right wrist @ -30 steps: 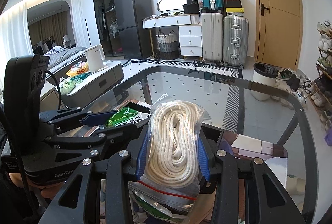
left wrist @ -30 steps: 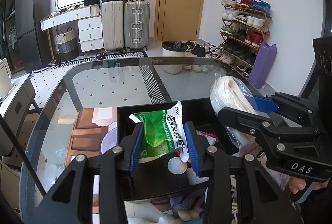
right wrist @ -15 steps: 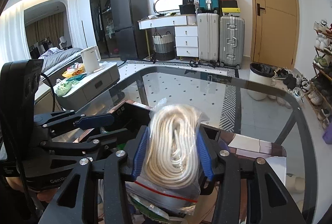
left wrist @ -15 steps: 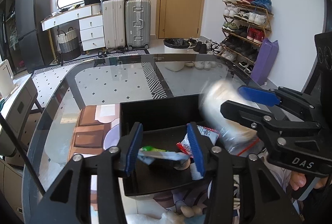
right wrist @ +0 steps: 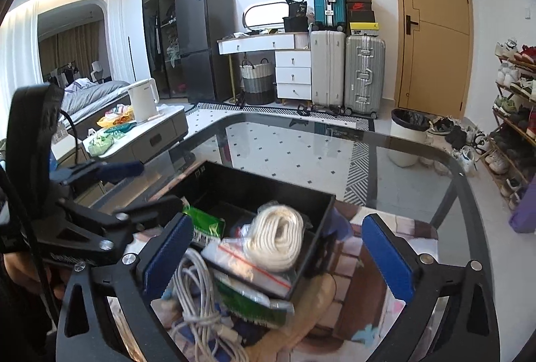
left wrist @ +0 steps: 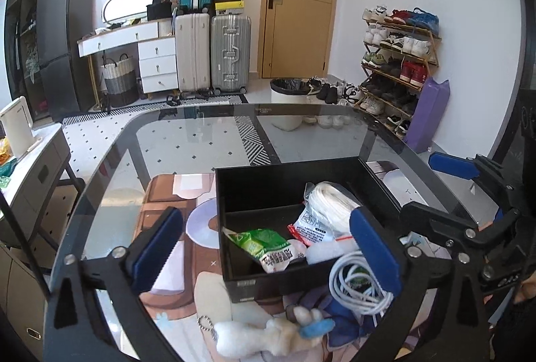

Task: Organize soft objects
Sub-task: 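Move the left gripper toward the white plush toy while the right approaches the white cable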

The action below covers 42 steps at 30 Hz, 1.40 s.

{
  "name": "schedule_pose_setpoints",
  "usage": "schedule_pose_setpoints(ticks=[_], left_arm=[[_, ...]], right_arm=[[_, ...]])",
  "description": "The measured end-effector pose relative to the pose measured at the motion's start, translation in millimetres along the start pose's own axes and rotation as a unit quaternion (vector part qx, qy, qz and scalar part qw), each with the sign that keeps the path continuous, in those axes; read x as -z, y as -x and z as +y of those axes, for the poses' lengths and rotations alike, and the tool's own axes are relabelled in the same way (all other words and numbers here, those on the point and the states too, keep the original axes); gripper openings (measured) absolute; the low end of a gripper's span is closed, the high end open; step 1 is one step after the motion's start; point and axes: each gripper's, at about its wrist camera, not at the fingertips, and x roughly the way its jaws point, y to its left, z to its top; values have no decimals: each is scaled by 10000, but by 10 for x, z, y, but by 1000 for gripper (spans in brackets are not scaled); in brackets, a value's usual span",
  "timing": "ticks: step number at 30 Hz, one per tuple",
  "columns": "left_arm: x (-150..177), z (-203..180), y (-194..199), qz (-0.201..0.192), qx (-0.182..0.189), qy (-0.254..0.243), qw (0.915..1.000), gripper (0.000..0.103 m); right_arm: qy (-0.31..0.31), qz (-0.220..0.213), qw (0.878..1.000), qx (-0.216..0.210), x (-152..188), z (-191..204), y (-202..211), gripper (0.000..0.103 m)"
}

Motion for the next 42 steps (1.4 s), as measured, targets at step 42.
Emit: schedule_pose_setpoints(ticks=[42], left_arm=[[353, -42, 266, 97, -42, -269, 9996, 103]], right_arm=[[16, -23, 10000, 88, 401, 157, 506, 102]])
